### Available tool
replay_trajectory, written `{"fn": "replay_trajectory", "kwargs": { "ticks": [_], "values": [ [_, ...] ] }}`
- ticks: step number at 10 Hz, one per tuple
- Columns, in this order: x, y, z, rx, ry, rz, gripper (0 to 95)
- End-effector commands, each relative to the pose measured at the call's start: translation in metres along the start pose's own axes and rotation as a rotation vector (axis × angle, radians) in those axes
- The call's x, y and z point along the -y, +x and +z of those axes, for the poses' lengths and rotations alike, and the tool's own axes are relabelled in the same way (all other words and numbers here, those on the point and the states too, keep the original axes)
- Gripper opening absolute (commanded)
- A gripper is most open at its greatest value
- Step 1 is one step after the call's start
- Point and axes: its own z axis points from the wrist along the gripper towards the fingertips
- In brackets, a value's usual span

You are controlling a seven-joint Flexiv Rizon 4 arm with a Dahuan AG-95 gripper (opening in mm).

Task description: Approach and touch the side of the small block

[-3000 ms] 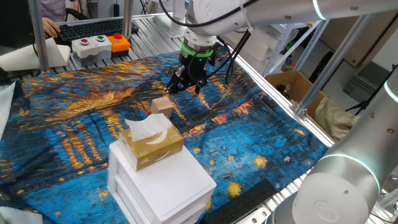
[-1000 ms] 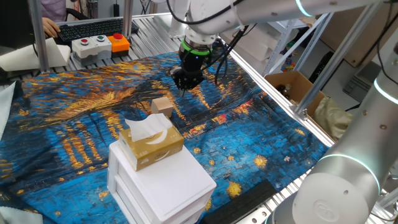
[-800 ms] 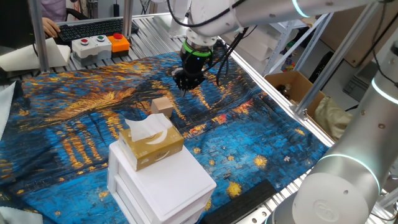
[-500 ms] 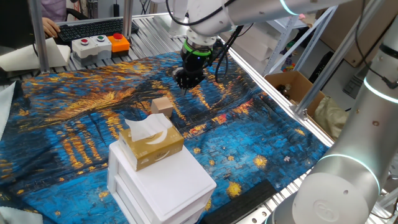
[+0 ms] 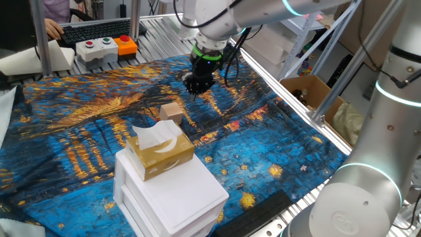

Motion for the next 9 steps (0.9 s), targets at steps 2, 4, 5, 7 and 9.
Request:
{"fn": "replay_trajectory", "kwargs": {
  "ticks": [2, 4, 5, 7, 9],
  "values": [
    [0.002, -0.007, 0.006, 0.002, -0.001, -0.017, 0.0],
    [0.005, -0.016, 0.011, 0.002, -0.002, -0.032, 0.0],
    [0.006, -0.020, 0.015, 0.002, -0.002, -0.037, 0.0],
    [0.009, -0.029, 0.022, 0.002, -0.005, -0.049, 0.0],
    [0.011, -0.034, 0.032, 0.002, -0.006, -0.055, 0.0]
  ]
}}
